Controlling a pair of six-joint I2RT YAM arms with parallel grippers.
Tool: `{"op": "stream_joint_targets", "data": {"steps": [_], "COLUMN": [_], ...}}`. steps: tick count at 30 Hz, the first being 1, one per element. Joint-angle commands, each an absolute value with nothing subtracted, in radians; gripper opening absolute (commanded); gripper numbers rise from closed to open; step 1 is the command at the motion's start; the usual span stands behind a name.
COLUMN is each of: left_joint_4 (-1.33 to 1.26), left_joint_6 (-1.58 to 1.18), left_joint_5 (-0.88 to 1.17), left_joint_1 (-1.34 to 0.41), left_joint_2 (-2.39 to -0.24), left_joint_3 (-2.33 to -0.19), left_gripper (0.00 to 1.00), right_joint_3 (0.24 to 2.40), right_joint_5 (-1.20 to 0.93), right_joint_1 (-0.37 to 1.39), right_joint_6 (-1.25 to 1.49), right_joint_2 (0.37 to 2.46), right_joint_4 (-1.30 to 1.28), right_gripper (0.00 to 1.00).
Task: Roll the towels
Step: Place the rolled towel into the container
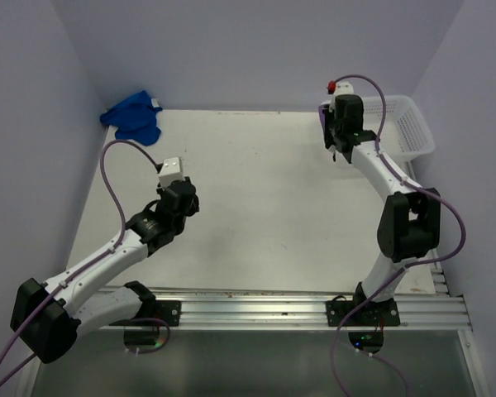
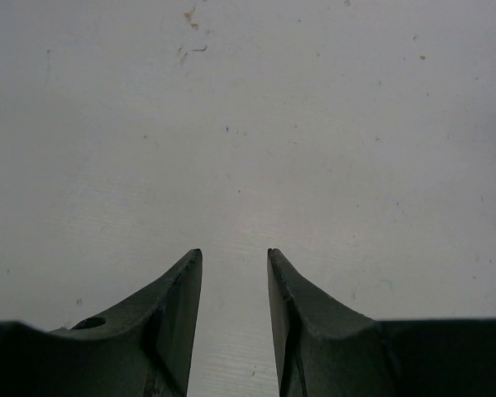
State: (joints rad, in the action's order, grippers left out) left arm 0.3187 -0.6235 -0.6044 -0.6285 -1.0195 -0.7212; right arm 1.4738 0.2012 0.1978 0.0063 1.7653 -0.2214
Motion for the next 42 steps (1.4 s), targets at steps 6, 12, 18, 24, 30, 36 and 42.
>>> {"op": "stream_joint_targets", "data": {"steps": [6,12,18,24,30,36,42], "left_joint_4": [0.282,0.304,0.316,0.330,0.324,0.313,0.313], "left_joint_6": [-0.595,-0.594,-0.578,-0.586,-0.586,-0.580,-0.569], "left_joint_5": [-0.641,-0.693,-0.722,-0.747,-0.727,-0.712,-0.684], "left_joint_1": [-0.620,-0.621,-0.621,-0.621,-0.621,-0.621,-0.621], "left_joint_2": [-1.034,-1.023,-1.048,-1.118,-1.157,-1.177,-1.201], "left_joint_3": [-0.724,-0.726,-0.736,-0.764,-0.785,-0.790,-0.799], "left_gripper": [0.41,0.41,0.41,0.41,0.41,0.41,0.41], "right_joint_3": [1.431,1.407,1.497,1.555,1.625,1.761,1.828], "right_joint_5": [0.273,0.295,0.245,0.222,0.206,0.184,0.233], "right_joint_1": [0.129,0.071,0.023,0.011,0.011,0.011,0.011], "right_joint_6": [-0.058,-0.063,-0.054,-0.020,-0.008,-0.011,-0.009], "right_joint_2": [1.799,1.900,2.032,2.115,2.141,2.230,2.281], "right_joint_4": [0.072,0.221,0.236,0.172,0.003,-0.155,-0.225], "right_gripper": [0.00,0.00,0.00,0.00,0.00,0.01,0.19]}}
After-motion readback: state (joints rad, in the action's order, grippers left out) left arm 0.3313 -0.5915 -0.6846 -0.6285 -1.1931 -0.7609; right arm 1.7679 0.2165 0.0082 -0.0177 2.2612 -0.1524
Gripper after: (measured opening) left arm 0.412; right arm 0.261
